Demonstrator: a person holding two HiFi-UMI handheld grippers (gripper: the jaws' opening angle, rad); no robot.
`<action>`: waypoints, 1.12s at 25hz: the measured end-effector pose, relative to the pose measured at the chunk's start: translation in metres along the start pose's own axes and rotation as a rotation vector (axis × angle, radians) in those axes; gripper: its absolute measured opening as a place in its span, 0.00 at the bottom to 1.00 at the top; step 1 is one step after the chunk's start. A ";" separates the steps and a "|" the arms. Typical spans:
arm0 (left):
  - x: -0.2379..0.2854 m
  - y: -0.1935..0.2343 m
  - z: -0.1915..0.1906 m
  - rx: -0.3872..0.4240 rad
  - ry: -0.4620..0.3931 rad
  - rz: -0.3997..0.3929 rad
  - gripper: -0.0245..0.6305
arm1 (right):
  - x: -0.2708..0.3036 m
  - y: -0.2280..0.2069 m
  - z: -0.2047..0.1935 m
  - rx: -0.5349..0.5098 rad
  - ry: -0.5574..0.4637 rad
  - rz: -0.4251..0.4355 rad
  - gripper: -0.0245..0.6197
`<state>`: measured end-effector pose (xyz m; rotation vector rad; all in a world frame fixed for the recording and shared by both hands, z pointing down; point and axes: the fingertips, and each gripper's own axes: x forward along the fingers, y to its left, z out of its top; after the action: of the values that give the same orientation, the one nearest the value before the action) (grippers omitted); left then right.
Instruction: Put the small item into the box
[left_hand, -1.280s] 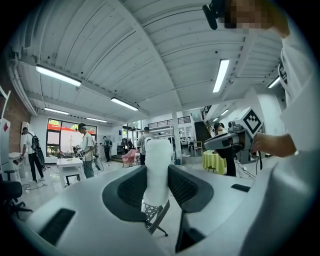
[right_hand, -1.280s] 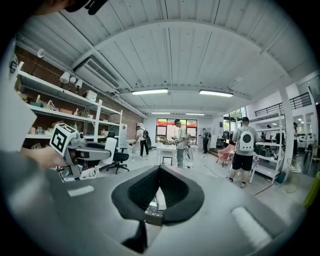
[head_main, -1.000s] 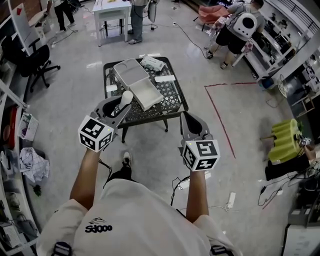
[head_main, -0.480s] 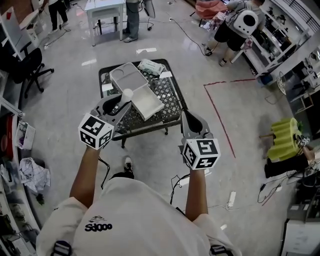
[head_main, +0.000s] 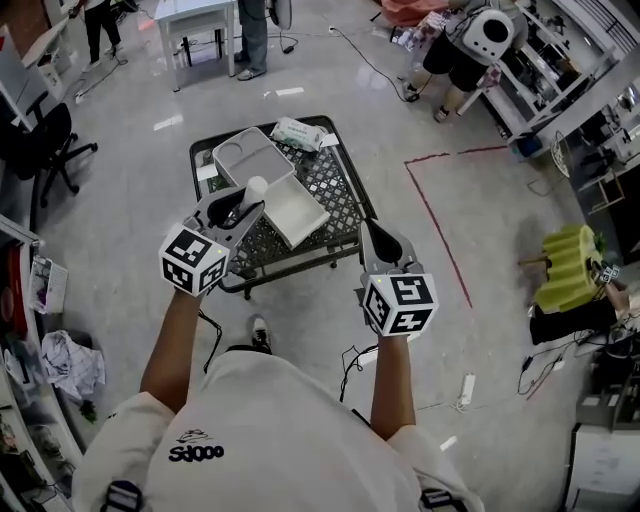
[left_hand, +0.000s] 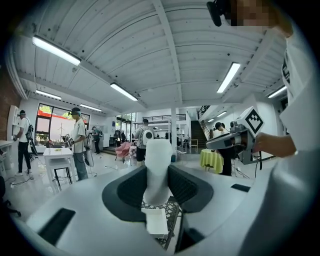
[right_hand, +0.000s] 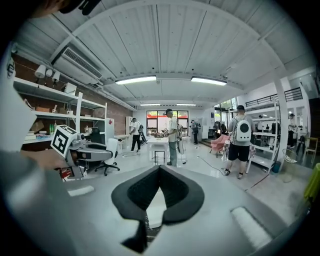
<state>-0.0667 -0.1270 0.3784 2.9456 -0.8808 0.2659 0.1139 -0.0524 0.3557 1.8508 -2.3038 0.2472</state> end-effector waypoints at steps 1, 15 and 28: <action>0.003 0.003 -0.002 -0.003 0.004 -0.006 0.24 | 0.003 0.000 -0.002 0.003 0.007 -0.005 0.05; 0.031 0.043 -0.040 -0.028 0.097 -0.073 0.24 | 0.046 0.002 -0.023 0.039 0.067 -0.063 0.05; 0.067 0.054 -0.072 -0.048 0.183 -0.077 0.24 | 0.085 -0.023 -0.043 0.070 0.111 -0.040 0.05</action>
<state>-0.0520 -0.2004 0.4612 2.8461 -0.7378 0.4931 0.1199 -0.1274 0.4179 1.8631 -2.2097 0.4190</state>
